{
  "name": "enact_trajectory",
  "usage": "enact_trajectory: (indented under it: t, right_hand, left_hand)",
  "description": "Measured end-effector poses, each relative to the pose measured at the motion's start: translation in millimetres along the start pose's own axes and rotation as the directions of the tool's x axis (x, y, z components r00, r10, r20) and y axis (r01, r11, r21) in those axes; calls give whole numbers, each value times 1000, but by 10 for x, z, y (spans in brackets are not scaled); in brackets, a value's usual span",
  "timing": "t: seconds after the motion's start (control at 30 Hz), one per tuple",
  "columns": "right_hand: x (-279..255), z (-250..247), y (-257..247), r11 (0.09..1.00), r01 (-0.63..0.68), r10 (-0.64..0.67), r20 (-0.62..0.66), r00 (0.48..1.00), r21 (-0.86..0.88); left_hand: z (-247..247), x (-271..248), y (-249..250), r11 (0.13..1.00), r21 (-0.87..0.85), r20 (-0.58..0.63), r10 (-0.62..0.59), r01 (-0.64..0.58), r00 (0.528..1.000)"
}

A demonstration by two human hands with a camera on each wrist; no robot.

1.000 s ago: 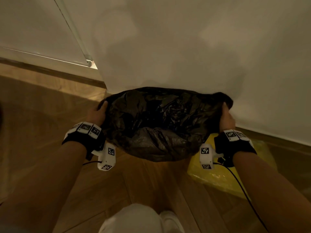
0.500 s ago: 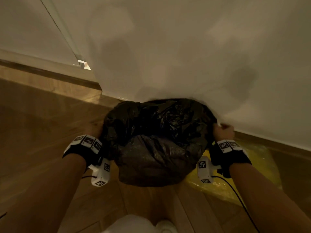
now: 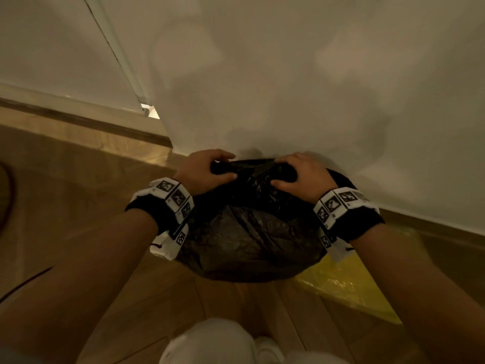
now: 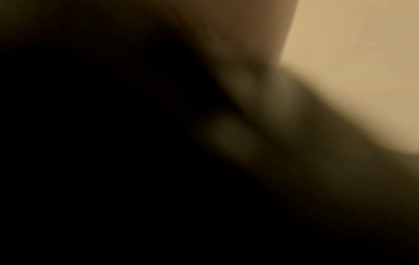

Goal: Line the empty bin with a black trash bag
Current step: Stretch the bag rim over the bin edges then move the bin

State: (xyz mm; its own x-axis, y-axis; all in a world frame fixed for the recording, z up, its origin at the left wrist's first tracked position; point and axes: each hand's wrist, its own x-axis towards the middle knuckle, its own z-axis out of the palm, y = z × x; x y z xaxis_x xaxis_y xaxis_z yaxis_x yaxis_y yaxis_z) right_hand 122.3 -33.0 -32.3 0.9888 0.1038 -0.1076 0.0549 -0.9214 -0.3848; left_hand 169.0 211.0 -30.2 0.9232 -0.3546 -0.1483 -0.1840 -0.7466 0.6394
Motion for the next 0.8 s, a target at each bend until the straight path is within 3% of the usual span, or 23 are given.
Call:
enact_trajectory:
  t: [0.07, 0.17, 0.3, 0.43, 0.63, 0.73, 0.8]
  right_hand:
    - [27, 17, -31, 995, -23, 30, 68, 997, -94]
    - [30, 30, -6, 986, -73, 86, 82, 993, -152]
    - [-63, -18, 195, 985, -169, 171, 82, 982, -26]
    - [-106, -83, 265, 978, -207, 204, 173, 963, -4]
    - [-249, -360, 62, 997, -56, 61, 106, 992, -47]
    - [-298, -443, -234, 991, 64, -37, 223, 974, -115]
    - [-329, -449, -448, 987, 119, -79, 327, 942, -104]
  left_hand:
    - [33, 11, 29, 990, 133, 55, 44, -51, 998]
    - [42, 12, -10, 985, 170, 0, 21, -21, 1000]
    - [23, -15, -156, 984, 173, -49, -45, 53, 998]
    - [68, -8, -171, 981, 186, -38, -56, 62, 998]
    - [-58, -138, 4, 948, 310, -94, 111, -77, 989]
    - [-110, -225, 205, 940, 276, 12, 203, -198, 979]
    - [-137, -282, 331, 942, 222, 214, 206, -253, 955]
